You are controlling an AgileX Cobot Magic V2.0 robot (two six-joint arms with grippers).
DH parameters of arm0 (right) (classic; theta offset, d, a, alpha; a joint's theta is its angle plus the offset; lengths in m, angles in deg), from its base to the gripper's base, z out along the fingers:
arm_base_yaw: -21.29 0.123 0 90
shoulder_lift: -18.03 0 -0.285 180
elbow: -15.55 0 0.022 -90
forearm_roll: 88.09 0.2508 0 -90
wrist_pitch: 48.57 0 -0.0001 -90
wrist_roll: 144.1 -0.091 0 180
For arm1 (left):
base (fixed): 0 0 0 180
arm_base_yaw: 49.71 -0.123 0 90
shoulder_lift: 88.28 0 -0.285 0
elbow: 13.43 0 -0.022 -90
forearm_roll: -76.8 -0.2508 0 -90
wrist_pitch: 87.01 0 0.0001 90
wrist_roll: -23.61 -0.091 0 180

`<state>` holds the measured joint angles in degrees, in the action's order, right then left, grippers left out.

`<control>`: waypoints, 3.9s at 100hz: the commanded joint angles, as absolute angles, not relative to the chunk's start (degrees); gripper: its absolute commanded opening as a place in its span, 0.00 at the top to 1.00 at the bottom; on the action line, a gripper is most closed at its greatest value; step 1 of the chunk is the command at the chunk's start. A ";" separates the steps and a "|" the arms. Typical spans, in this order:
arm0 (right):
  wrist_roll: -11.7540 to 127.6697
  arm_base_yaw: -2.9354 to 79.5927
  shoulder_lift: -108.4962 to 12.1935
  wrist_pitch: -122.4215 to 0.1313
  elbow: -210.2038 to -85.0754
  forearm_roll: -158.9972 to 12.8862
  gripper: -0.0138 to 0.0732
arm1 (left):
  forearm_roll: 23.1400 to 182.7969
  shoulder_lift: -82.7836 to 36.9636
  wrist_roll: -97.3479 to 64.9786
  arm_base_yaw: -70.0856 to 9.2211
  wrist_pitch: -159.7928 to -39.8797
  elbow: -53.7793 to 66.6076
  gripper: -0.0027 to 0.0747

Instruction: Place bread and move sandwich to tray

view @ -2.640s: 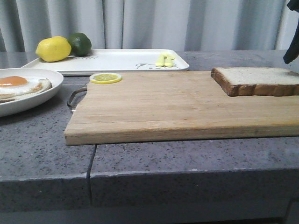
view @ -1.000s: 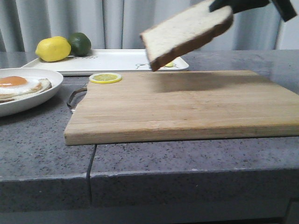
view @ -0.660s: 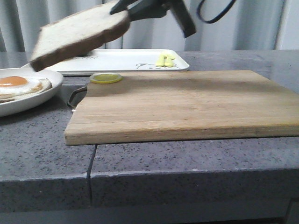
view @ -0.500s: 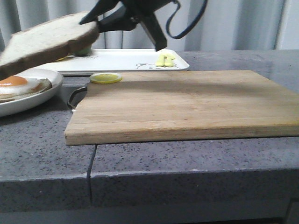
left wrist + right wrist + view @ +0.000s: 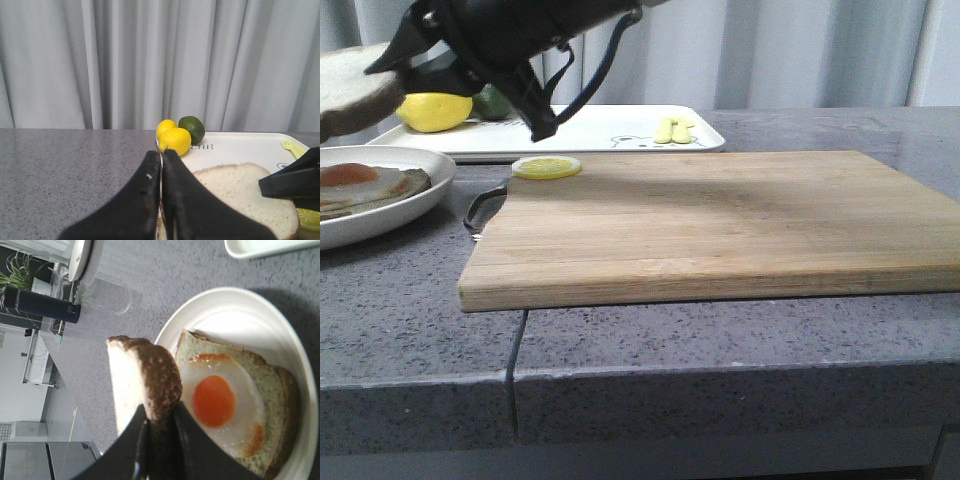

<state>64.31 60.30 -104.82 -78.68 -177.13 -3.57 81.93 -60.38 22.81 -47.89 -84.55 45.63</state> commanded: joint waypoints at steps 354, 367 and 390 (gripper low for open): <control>85.75 78.00 -70.37 -59.79 -169.61 -41.98 0.91 | 88.82 7.82 22.51 -59.89 -135.58 -1.04 0.96; 85.75 78.00 -70.19 -59.62 -169.61 -41.98 0.91 | 90.54 7.82 22.30 -59.89 -136.59 -1.04 0.99; 85.75 77.69 -68.14 -58.45 -168.76 -41.98 0.91 | 106.66 7.66 16.18 -62.81 -138.87 -2.35 0.99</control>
<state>85.16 78.06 -71.73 -62.67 -167.82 -42.33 98.37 9.37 19.61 -61.56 -138.09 -0.06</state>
